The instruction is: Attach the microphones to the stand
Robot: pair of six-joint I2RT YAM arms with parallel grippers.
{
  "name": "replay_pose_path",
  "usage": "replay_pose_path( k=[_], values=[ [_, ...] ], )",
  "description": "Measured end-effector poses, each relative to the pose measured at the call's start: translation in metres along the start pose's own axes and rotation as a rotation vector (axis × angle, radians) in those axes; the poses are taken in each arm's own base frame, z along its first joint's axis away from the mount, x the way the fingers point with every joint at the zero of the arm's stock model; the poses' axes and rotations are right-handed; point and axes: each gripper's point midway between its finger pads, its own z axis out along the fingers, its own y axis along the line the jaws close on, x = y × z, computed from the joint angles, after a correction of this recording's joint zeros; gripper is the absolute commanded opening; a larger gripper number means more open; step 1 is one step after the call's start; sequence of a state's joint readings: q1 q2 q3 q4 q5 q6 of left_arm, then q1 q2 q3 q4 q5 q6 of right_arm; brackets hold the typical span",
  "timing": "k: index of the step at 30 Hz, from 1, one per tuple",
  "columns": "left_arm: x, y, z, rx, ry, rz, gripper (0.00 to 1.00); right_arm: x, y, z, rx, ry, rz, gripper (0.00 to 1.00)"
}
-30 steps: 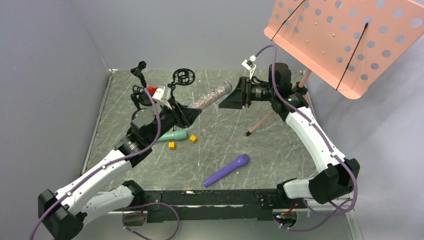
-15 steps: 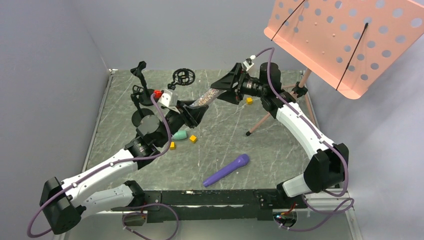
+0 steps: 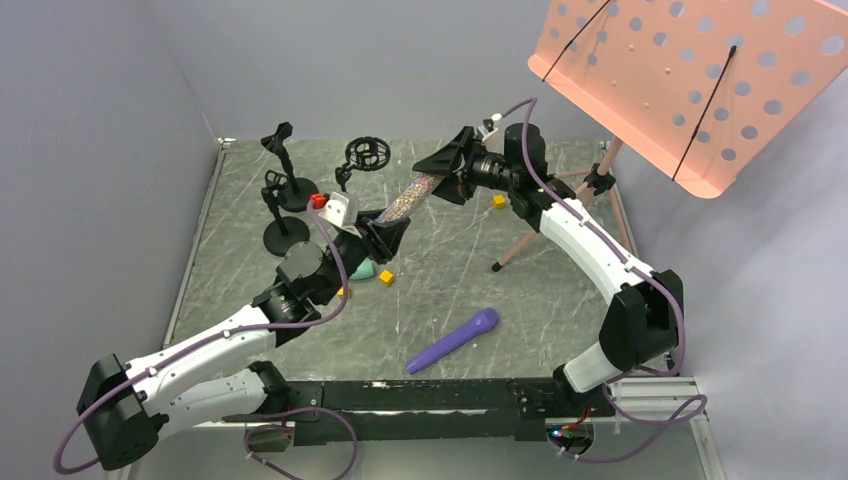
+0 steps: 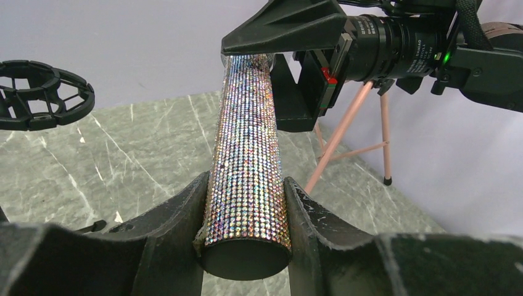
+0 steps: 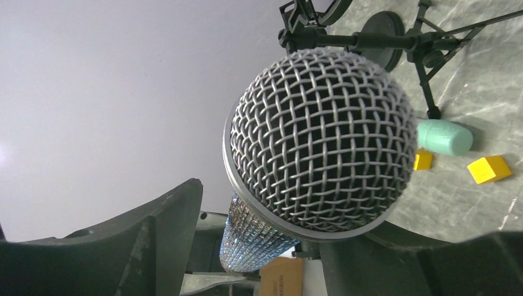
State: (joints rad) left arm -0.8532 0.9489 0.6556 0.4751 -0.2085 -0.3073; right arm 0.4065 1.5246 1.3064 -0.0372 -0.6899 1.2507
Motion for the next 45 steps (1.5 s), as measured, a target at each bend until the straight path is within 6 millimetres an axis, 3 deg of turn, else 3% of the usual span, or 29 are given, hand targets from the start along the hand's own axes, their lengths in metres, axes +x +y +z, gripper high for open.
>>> replay_pose_path(
  k=[6,15,19,21,25,27,28,29,32,36,41,45],
  values=[
    [0.006,0.0,0.005,-0.013,-0.003,0.043,0.0,0.002,0.0,0.006,-0.008,0.011,0.025,0.52],
    [0.013,-0.004,0.005,-0.033,0.009,0.094,0.0,0.0,-0.006,0.009,0.003,0.007,0.01,0.52],
    [0.018,-0.004,0.003,-0.032,0.019,0.1,0.0,-0.001,-0.01,0.011,0.009,0.01,0.014,0.27],
    [0.025,-0.001,0.001,-0.039,0.036,0.108,0.11,-0.002,-0.012,0.013,0.008,0.011,-0.001,0.17],
    [0.031,0.002,-0.001,-0.05,0.055,0.111,0.68,-0.001,-0.016,0.017,0.009,0.02,-0.022,0.08],
    [0.036,0.001,-0.003,-0.04,0.079,0.105,0.91,-0.001,-0.017,0.018,0.005,0.025,-0.057,0.05],
    [0.039,-0.001,-0.006,-0.03,0.093,0.107,0.99,-0.003,-0.015,0.018,0.001,0.02,-0.082,0.05],
    [0.042,-0.004,-0.01,-0.011,0.107,0.098,0.99,-0.007,-0.013,0.019,-0.004,0.013,-0.111,0.04],
    [0.041,-0.011,-0.027,0.042,0.127,0.079,0.99,-0.018,0.0,0.018,-0.019,-0.009,-0.246,0.02],
    [0.023,-0.008,-0.052,0.086,0.134,0.061,0.99,-0.035,0.035,0.015,-0.055,-0.035,-0.548,0.02],
    [-0.002,0.031,-0.076,-0.012,0.191,0.059,0.99,-0.041,0.093,0.011,-0.152,-0.033,-1.001,0.02],
    [-0.007,0.07,-0.096,-0.142,0.24,0.054,0.99,-0.028,0.127,0.027,-0.22,-0.025,-1.268,0.01]
  ],
)
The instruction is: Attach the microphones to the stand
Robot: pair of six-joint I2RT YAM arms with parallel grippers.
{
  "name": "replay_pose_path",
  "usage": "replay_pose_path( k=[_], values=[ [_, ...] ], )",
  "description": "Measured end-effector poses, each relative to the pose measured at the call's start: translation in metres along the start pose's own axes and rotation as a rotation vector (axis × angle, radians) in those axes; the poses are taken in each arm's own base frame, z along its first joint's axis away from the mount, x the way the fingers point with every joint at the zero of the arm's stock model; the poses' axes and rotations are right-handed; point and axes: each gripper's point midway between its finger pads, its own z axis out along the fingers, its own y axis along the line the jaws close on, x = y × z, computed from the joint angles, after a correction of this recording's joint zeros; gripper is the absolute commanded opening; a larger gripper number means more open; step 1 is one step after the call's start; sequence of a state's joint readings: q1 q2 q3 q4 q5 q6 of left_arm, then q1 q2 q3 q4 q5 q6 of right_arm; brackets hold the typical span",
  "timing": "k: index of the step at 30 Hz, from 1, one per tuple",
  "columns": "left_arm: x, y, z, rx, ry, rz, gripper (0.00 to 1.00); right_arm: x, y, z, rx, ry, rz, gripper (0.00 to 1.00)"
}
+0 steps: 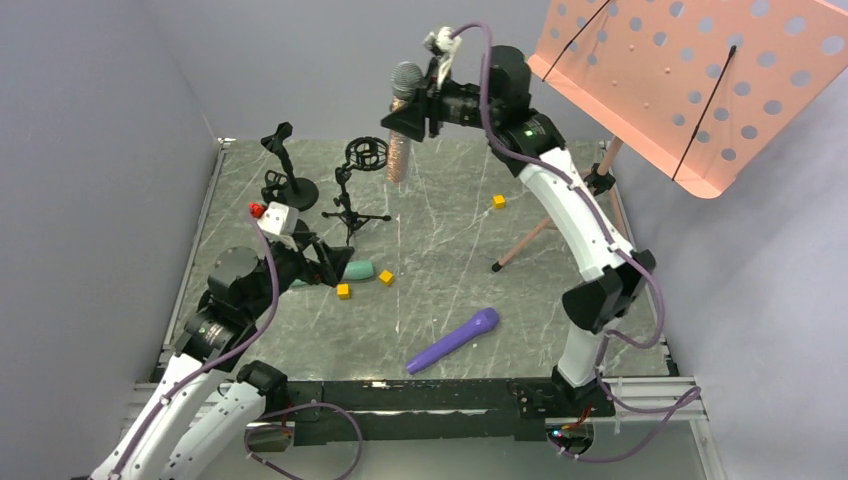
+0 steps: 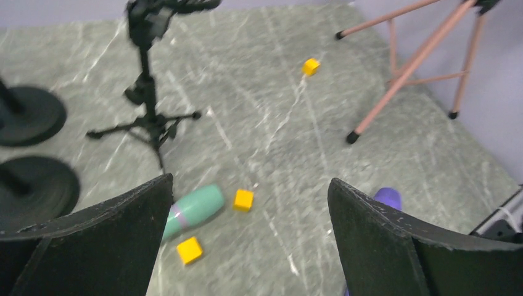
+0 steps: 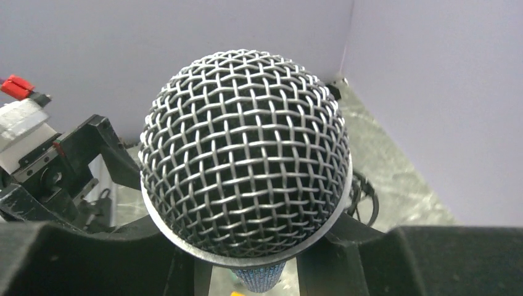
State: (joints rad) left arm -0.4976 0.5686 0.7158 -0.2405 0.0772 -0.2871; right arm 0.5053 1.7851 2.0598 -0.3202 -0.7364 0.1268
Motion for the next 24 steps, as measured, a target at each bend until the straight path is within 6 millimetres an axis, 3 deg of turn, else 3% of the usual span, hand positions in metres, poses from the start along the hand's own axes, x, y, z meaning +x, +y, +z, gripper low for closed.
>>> replay_pose_path(
  k=[3,5,9,13,17,24],
  values=[
    [0.016,0.021,-0.008,-0.078,0.064,-0.02,0.99,-0.008,0.005,0.024,-0.027,-0.009,-0.1,0.0],
    [0.031,0.027,-0.011,-0.101,0.113,-0.03,0.99,-0.012,-0.002,0.042,-0.02,-0.026,-0.151,0.0],
    [0.056,0.034,-0.017,-0.131,0.178,-0.054,0.99,-0.003,-0.035,0.07,0.041,-0.032,-0.197,0.0],
    [0.068,0.039,-0.023,-0.158,0.188,-0.072,0.99,0.014,-0.065,0.092,0.097,-0.025,-0.202,0.0],
    [0.069,0.041,-0.028,-0.171,0.163,-0.085,0.99,0.022,-0.084,0.105,0.13,-0.036,-0.213,0.0],
    [0.077,0.044,-0.029,-0.185,0.172,-0.099,0.99,0.009,-0.079,0.108,0.13,-0.073,-0.238,0.0]
  ],
)
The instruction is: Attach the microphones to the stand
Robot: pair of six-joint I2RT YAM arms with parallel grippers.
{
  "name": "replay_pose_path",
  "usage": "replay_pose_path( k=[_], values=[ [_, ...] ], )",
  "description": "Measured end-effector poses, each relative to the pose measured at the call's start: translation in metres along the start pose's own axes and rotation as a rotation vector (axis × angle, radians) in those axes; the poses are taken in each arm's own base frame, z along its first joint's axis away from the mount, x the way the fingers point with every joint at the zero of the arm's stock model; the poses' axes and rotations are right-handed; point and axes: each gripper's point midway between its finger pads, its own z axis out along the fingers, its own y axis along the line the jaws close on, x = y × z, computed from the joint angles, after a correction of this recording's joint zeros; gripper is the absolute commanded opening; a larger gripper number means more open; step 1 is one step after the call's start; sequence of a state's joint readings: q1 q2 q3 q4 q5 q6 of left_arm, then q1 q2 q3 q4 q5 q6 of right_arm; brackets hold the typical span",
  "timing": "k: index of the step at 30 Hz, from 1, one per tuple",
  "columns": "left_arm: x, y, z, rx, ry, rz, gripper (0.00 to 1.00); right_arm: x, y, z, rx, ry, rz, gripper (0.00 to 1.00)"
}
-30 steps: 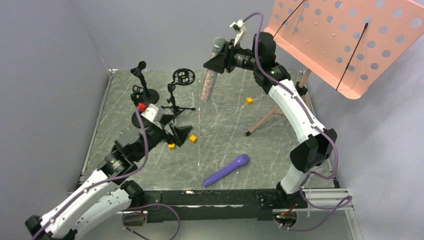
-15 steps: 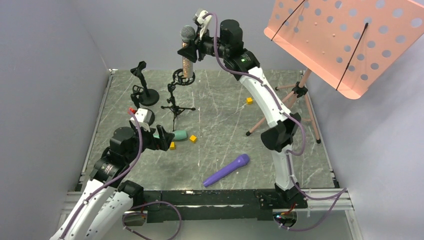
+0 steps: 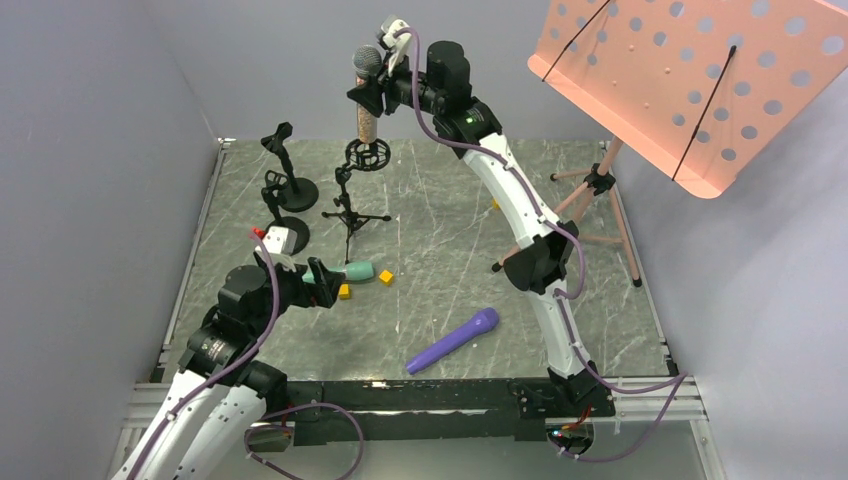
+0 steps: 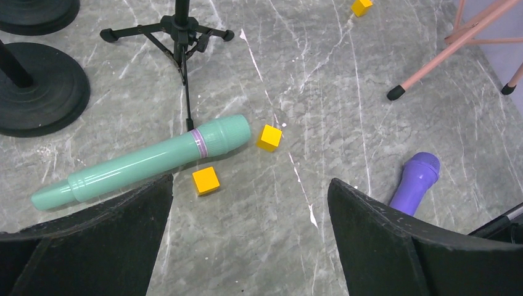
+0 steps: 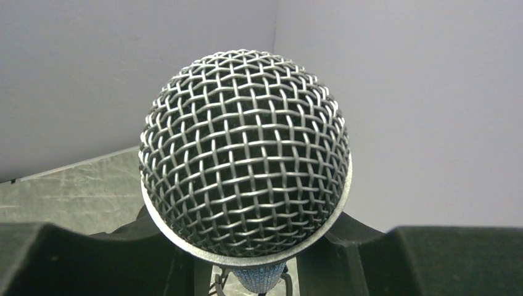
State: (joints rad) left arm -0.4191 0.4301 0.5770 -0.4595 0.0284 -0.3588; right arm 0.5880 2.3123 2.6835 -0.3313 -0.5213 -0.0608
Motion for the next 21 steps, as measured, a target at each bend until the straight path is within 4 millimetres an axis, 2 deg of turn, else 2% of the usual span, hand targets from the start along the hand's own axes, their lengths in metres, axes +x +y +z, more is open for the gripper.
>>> replay_pose_path(
  k=[6,11,21],
  values=[
    [0.002,0.001,0.003,-0.004,0.011,0.0,0.99,-0.004,0.01,0.004,-0.025,-0.016,-0.002,0.0],
    [0.002,0.001,0.003,-0.004,0.011,0.0,0.99,0.011,0.018,0.009,-0.053,0.013,0.027,0.0],
    [-0.001,-0.001,0.0,0.003,-0.007,-0.001,0.99,0.016,0.014,0.009,-0.047,0.013,0.029,0.0]
  ],
)
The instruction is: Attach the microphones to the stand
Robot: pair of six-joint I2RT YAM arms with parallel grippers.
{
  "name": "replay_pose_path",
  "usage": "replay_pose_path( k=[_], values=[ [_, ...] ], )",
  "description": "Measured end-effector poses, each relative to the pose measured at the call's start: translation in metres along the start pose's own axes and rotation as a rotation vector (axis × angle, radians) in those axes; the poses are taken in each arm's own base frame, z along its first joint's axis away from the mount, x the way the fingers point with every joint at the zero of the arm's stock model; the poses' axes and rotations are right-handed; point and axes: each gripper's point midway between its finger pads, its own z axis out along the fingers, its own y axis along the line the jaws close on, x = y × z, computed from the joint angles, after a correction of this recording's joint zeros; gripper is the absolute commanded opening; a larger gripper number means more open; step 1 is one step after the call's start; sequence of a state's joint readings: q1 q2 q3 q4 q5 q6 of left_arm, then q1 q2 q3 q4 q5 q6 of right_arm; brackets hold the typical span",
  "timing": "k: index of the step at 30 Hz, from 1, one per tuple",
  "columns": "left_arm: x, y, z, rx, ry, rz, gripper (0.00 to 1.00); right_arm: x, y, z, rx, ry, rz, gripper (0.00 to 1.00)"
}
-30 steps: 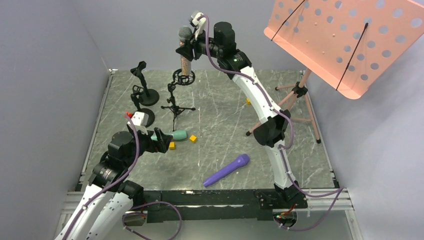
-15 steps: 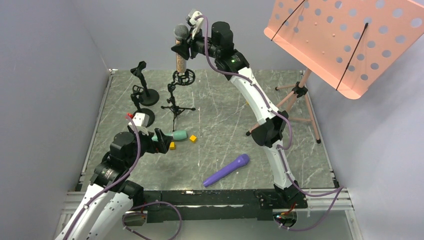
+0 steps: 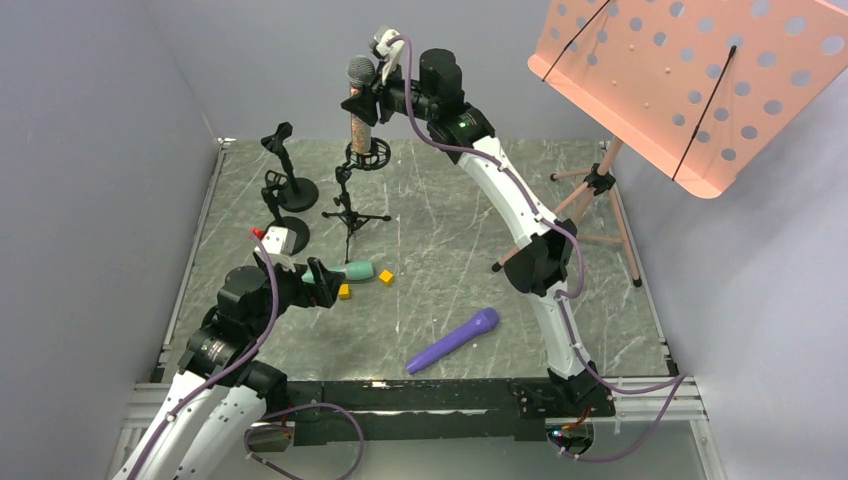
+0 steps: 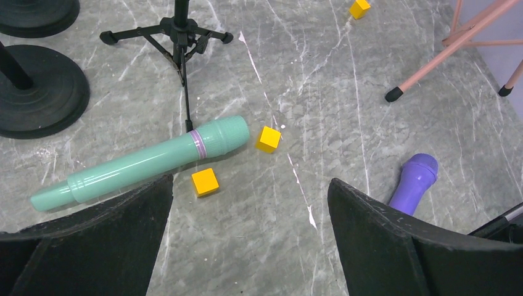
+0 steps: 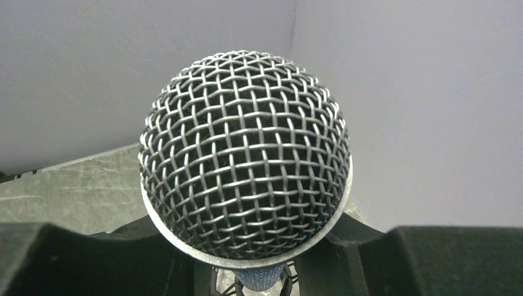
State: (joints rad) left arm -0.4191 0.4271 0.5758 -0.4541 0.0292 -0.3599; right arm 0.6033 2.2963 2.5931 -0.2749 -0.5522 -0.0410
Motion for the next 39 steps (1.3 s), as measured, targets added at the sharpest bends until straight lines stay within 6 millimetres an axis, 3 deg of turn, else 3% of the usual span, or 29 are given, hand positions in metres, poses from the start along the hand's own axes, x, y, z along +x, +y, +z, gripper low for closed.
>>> replay_pose_path(
  k=[15,39],
  values=[
    [0.006,0.002,0.002,-0.005,0.015,-0.002,0.99,0.008,-0.017,-0.004,0.088,0.022,-0.009,0.0],
    [0.005,-0.004,0.007,0.042,0.001,0.031,0.99,0.009,-0.008,-0.015,0.089,0.054,0.032,0.0]
  ],
)
